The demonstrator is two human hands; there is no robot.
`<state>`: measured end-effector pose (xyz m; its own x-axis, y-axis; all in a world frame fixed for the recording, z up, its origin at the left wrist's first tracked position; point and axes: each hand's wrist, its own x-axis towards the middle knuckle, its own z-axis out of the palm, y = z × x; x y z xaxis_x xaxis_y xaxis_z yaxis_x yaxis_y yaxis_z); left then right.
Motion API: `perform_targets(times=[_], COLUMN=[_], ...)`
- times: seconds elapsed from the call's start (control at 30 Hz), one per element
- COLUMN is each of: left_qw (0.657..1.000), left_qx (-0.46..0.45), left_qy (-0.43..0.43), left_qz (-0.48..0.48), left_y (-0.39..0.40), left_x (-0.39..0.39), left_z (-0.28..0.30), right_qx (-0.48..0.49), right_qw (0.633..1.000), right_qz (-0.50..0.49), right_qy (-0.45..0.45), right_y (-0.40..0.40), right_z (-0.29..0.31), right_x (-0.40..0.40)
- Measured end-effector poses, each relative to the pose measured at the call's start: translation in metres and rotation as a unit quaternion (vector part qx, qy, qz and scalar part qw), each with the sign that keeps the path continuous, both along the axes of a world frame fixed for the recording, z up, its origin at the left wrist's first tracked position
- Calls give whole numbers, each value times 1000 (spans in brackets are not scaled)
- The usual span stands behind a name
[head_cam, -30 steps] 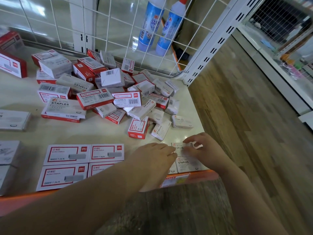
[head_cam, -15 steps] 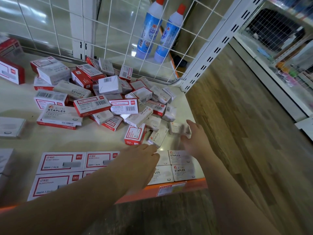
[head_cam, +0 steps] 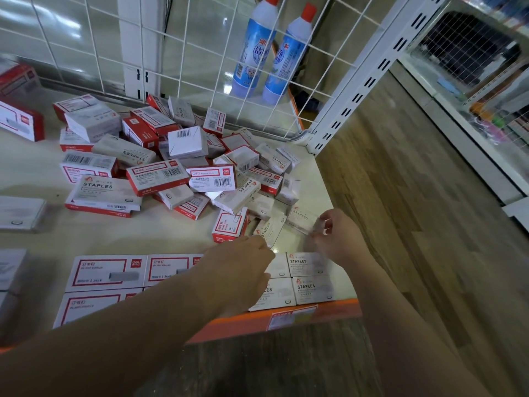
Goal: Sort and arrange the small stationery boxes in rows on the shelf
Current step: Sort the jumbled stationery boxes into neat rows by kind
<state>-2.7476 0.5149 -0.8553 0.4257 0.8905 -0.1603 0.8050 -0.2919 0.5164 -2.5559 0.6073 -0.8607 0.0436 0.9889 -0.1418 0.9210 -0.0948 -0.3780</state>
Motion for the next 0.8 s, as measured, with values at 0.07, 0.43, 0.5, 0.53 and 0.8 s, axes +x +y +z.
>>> perform_targets(times=[0.07,0.43,0.5,0.53,0.8], left_qw=[1000,977,964,955,922], left_qx=[-4,-16,-41,-56,-113], left_qy=[-14,-109,-143,-163,-244], left_qz=[13,182,221,241,279], left_y=[-3,-20,-21,-22,-33], left_x=[-4,-41,-49,-53,-74], left_z=[2,15,18,20,20], right_qx=[22,58,58,56,62], right_qw=[1000,995,994,993,976], right_qz=[-1,6,56,81,204], right_qy=[1,80,74,69,47], right_y=[-7,-54,-63,-67,-93], right_z=[3,38,42,43,45], right_x=[0,-37,-49,-55,-84])
